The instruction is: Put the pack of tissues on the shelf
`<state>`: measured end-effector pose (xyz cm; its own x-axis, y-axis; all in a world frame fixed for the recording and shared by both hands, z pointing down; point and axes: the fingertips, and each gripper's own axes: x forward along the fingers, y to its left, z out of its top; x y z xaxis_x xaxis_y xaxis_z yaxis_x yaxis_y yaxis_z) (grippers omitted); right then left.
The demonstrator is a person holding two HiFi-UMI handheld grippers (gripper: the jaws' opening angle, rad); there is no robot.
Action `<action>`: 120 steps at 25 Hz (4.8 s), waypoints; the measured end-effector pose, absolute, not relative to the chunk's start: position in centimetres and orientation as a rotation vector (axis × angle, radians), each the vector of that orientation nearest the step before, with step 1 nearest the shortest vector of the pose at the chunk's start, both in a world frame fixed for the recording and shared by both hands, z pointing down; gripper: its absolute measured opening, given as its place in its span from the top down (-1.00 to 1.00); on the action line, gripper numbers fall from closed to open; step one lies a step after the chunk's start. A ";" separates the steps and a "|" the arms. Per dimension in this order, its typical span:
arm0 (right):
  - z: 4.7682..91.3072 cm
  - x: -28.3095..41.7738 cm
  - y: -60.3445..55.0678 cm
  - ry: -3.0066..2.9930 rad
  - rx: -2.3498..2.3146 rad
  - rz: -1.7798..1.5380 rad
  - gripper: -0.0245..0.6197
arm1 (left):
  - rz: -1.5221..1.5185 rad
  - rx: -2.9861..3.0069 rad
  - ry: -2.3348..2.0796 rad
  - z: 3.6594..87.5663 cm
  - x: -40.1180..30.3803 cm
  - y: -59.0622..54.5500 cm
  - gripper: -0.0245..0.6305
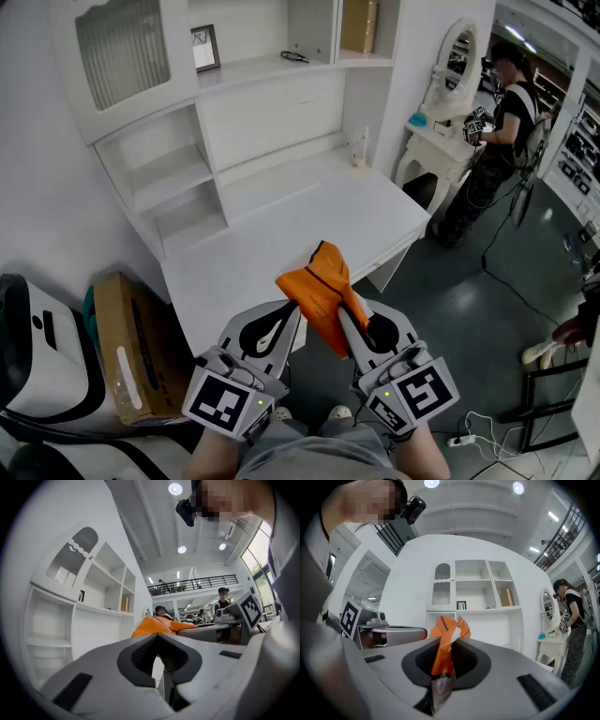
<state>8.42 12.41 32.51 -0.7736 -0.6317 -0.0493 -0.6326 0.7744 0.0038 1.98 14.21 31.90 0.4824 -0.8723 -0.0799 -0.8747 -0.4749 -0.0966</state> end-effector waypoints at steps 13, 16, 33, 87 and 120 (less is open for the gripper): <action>31.9 6.6 13.4 2.885 -1.114 0.053 0.78 | -0.034 -2.684 1.489 32.1 0.4 14.9 0.83; 31.5 6.8 13.6 2.875 -1.136 0.063 0.78 | -0.024 -2.679 1.457 31.5 0.5 15.0 0.83; 32.9 3.6 12.9 2.872 -1.247 0.095 0.78 | 0.090 -2.683 1.355 32.2 -3.4 13.4 0.83; 33.5 8.3 -8.9 3.079 -0.561 0.009 0.79 | 0.033 -2.333 1.904 31.2 1.8 -6.2 0.83; 27.4 -3.2 -14.3 2.996 -0.833 0.158 0.79 | 0.009 -2.520 1.668 28.0 -10.3 -11.8 0.83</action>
